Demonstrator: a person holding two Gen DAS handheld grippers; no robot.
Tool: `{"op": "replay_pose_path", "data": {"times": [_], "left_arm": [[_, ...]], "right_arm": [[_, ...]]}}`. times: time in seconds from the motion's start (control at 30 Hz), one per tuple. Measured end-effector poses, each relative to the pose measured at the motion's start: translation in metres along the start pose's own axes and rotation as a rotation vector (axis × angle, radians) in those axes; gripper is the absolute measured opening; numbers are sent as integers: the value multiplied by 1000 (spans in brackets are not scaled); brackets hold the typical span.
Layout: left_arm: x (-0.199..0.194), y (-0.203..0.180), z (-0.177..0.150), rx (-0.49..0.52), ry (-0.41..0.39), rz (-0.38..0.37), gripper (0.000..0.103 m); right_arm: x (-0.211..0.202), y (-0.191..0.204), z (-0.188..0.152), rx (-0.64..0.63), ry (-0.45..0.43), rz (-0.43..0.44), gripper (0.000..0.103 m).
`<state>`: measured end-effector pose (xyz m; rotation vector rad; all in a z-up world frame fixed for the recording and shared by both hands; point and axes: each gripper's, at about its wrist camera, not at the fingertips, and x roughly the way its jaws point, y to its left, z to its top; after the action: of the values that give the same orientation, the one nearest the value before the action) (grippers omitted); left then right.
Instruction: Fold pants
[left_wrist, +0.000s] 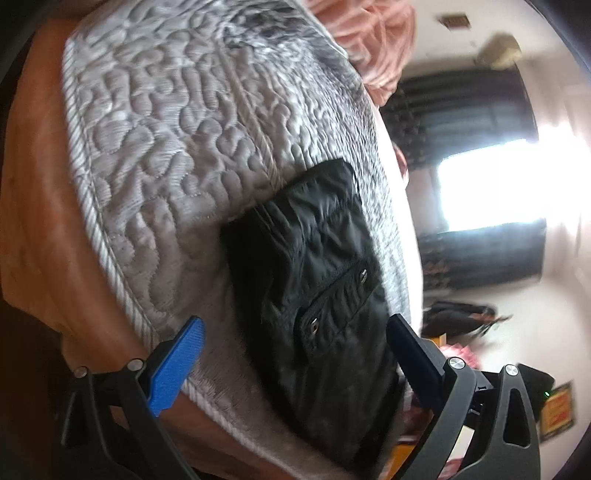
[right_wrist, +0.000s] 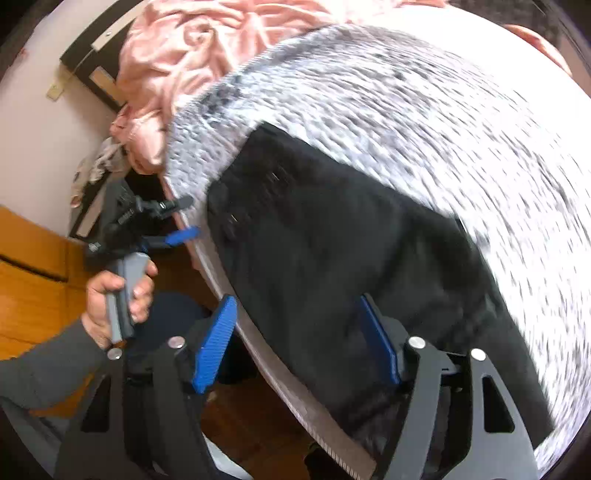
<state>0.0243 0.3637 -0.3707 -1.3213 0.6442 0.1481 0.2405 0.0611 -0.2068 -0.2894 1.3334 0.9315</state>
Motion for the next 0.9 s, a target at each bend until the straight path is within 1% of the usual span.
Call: {"op": "replay_pose_path", "data": {"times": [0.03,0.1,0.13,0.17,0.23,0.33,0.37,0.47,0.5,0.53,0.57,0.6,0.7,0.83,0.9], "left_arm": [[1,2,3,-19,11,-15,99],[7,10,12,-97,41,-54,99],[9,12,14,-120,48,-70,99],[14,16,18,-166,68,-105,99],[23,17,22,-198,87,-138,99],[32,20,22,-219,96,-98,99],[36,25,21,-246,97,-95,98],[40,31,18,-286,77,-125,96],[39,31,18,-285,64,-133,89],[39,31,18,-282,58,-134,76],[40,31,18,-280,59,-125,69],[42,32,18,-287,64,-116,64],[44,35,19,-308,64,-129,64],[42,40,21,-340,40,-135,67],[41,41,20,-338,34,-131,67]], "right_arm": [[3,5,17,-15,17,25,78],[12,15,47,-44,56,55,79],[17,19,57,-54,69,61,79],[26,23,73,-68,92,68,79],[42,29,94,-92,131,69,79],[70,37,123,-134,195,45,79],[78,38,131,-148,216,39,79],[105,37,156,-188,270,40,80],[114,37,163,-195,287,43,80],[124,37,171,-207,305,43,80],[134,38,178,-214,317,40,80],[147,39,187,-219,332,43,80],[177,44,203,-242,377,77,80],[212,56,215,-296,443,111,80],[227,63,219,-339,476,109,80]]}}
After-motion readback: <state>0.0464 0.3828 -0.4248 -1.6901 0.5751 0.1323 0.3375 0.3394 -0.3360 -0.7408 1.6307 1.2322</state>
